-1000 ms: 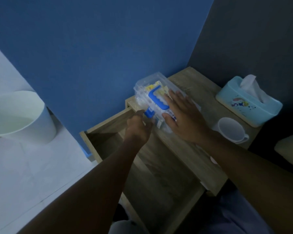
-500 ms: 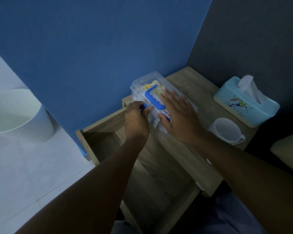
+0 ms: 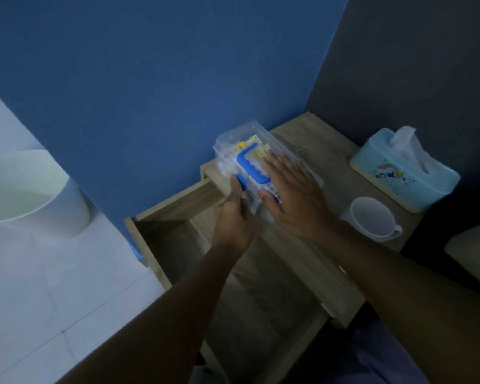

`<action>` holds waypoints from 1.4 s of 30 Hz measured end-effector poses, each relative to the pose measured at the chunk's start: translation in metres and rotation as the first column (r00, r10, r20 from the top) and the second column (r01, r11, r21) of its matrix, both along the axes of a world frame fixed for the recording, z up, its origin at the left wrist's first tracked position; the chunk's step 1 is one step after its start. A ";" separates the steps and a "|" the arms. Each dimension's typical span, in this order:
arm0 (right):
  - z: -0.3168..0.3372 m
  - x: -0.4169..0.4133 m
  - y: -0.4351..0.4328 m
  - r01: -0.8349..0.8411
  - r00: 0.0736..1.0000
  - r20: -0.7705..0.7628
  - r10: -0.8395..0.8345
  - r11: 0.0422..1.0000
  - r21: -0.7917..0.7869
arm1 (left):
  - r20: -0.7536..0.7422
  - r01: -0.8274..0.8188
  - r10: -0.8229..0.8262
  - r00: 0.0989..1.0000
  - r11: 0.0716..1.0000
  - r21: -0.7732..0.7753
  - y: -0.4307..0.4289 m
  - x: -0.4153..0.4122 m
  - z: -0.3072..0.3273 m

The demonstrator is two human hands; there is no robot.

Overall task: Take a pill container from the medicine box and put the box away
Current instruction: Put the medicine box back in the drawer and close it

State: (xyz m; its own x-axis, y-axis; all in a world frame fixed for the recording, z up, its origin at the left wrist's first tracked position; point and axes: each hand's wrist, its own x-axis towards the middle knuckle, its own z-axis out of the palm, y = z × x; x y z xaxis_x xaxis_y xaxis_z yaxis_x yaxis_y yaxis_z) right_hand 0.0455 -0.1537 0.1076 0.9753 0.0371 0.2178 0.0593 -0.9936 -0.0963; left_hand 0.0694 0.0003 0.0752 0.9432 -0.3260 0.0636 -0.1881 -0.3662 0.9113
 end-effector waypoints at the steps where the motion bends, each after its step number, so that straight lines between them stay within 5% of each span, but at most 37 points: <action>1: 0.002 -0.001 0.001 0.000 1.000 -0.015 0.000 1.000 0.013 | -0.066 0.044 -0.047 0.997 0.998 -0.045 0.004 0.001 0.000; 5: 0.013 -0.006 0.001 -0.006 0.999 -0.036 0.016 0.967 0.254 | -0.139 0.018 -0.031 0.990 0.995 -0.095 0.018 0.014 0.005; 8: 0.021 -0.013 0.003 0.085 0.994 0.016 -0.110 0.846 0.526 | -0.104 -0.107 0.106 0.989 0.994 -0.008 0.020 0.035 0.021; 11: 0.021 -0.018 0.011 0.261 0.940 0.018 -0.340 0.754 0.602 | -0.040 -0.195 0.197 0.980 0.979 0.051 0.015 0.066 0.034; 17: 0.022 -0.007 0.020 0.672 0.690 -0.276 -0.669 0.452 0.586 | -0.097 -0.178 0.196 0.976 0.970 0.164 -0.003 0.112 0.048; 23: 0.029 0.003 0.010 0.713 0.604 -0.483 -0.633 0.159 0.683 | -0.234 -0.171 0.183 0.955 0.983 0.073 -0.005 0.123 0.042; 27: 0.043 -0.006 -0.005 0.666 0.660 -0.647 -0.381 -0.102 0.739 | -0.271 -0.203 0.228 0.935 0.972 0.114 0.010 0.121 0.048; 30: 0.058 -0.025 -0.009 0.647 0.726 -0.649 -0.226 -0.094 0.757 | -0.239 -0.198 0.230 0.944 0.969 0.149 0.026 0.106 0.053; 37: 0.075 -0.081 0.018 0.588 0.786 -0.586 -0.197 -0.055 0.807 | -0.220 -0.231 0.274 0.936 0.952 0.201 0.062 0.058 0.083; 42: 0.065 -0.122 0.046 0.574 0.792 -0.587 -0.165 -0.125 0.809 | -0.266 -0.231 0.300 0.916 0.937 0.262 0.098 0.020 0.087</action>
State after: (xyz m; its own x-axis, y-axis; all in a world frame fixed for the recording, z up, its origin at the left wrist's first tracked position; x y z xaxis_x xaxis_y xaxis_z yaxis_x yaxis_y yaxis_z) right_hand -0.0766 -0.1079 0.1721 0.7490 -0.3789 -0.5435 -0.5033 0.2081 -0.8387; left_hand 0.0897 0.0979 0.1618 0.9603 -0.0336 -0.2770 0.2110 -0.5622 0.7996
